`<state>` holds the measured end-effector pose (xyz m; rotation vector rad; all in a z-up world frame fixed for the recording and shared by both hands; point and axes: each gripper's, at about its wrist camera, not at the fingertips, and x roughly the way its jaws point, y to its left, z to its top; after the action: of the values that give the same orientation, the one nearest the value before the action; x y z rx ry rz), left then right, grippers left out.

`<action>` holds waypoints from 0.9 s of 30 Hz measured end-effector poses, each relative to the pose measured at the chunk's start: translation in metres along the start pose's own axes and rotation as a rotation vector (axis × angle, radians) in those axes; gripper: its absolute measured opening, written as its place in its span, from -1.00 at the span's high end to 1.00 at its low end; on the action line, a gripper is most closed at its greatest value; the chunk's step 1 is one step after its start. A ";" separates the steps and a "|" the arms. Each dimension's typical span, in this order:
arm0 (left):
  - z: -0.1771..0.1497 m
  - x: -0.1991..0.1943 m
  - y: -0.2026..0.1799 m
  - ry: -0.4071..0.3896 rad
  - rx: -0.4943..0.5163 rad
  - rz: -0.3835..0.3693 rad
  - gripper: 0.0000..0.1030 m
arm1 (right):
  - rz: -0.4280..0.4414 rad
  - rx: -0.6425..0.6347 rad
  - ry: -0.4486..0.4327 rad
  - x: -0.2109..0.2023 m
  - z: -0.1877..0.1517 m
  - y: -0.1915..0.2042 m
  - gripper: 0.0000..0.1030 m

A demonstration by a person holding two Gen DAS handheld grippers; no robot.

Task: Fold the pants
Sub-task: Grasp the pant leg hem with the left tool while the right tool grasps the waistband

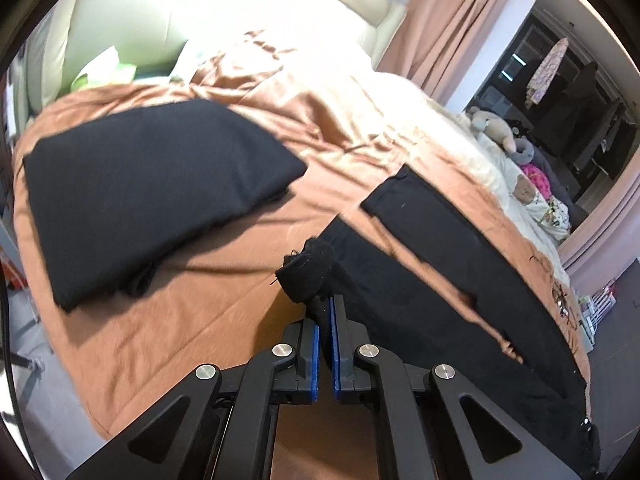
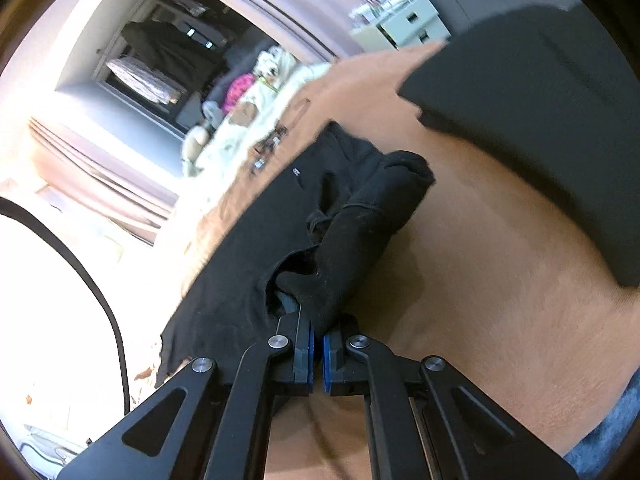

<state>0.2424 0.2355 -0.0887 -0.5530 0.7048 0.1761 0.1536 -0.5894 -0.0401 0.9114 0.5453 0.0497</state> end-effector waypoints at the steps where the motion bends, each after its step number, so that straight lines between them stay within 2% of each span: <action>1: 0.004 -0.002 -0.003 -0.007 0.005 -0.004 0.93 | 0.006 0.003 -0.011 -0.004 0.000 0.003 1.00; 6: 0.024 -0.010 -0.019 -0.037 0.035 -0.023 0.94 | 0.051 -0.004 -0.055 -0.025 0.009 0.011 1.00; 10: 0.040 -0.018 -0.027 -0.069 0.048 -0.035 0.94 | 0.072 -0.019 -0.064 -0.030 0.000 0.017 1.00; 16: 0.068 -0.017 -0.050 -0.092 0.091 -0.052 0.94 | 0.069 -0.061 -0.072 -0.003 0.002 0.019 1.00; 27: 0.120 0.005 -0.099 -0.136 0.130 -0.062 0.95 | 0.019 -0.161 -0.103 0.031 0.028 0.075 1.00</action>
<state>0.3473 0.2162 0.0246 -0.4333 0.5621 0.1081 0.2071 -0.5554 0.0173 0.7575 0.4307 0.0626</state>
